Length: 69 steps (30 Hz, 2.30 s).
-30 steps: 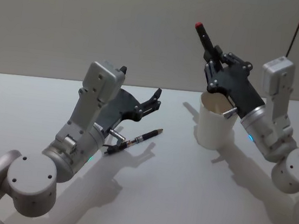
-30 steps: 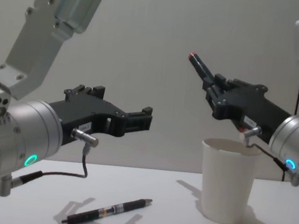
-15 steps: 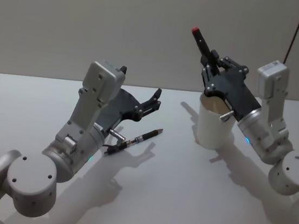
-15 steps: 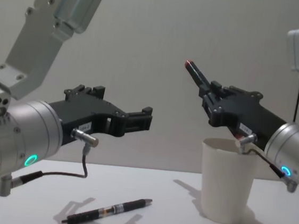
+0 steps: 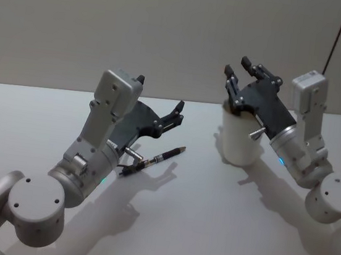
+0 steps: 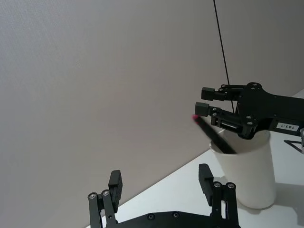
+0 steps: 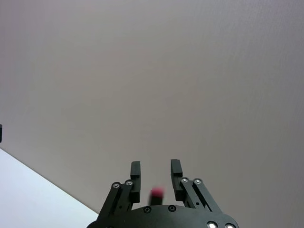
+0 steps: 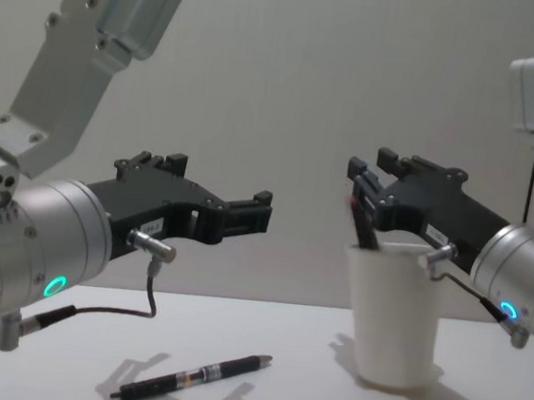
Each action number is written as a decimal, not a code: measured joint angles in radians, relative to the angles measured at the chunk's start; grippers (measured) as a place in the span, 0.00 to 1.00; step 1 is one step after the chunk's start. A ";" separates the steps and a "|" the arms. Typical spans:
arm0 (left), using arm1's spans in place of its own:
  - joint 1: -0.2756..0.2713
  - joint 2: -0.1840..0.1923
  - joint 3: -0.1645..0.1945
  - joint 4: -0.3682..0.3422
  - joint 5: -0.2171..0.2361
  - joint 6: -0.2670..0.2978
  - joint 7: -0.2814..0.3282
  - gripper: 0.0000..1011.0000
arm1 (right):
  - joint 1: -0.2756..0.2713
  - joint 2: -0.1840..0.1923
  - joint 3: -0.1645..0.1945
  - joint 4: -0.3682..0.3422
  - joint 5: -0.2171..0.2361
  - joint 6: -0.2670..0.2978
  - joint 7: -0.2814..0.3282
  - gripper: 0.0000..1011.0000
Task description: Place the pen into the pen holder.
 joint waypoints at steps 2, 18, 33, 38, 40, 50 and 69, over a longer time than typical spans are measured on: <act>0.000 0.000 0.000 0.000 0.000 0.000 0.000 0.99 | 0.000 0.000 0.000 0.001 0.000 0.000 0.000 0.40; 0.000 0.000 0.000 0.000 0.000 0.000 0.000 0.99 | -0.001 0.000 -0.001 0.003 -0.001 0.000 -0.002 0.89; 0.000 0.000 0.000 0.000 0.000 0.000 0.000 0.99 | -0.073 0.035 0.022 -0.128 0.054 0.063 -0.007 0.99; 0.000 0.000 0.000 0.000 0.000 0.000 0.000 0.99 | -0.116 0.053 0.033 -0.199 0.080 0.093 -0.025 0.99; 0.000 0.000 0.000 0.000 0.000 0.000 0.000 0.99 | -0.137 0.062 0.038 -0.233 0.094 0.109 -0.037 0.99; 0.000 0.000 0.000 0.000 0.000 0.000 0.000 0.99 | -0.207 0.087 0.050 -0.339 0.131 0.152 -0.076 0.99; 0.000 0.000 0.000 0.000 0.000 0.000 0.000 0.99 | -0.330 0.158 0.041 -0.509 0.184 0.299 -0.155 0.99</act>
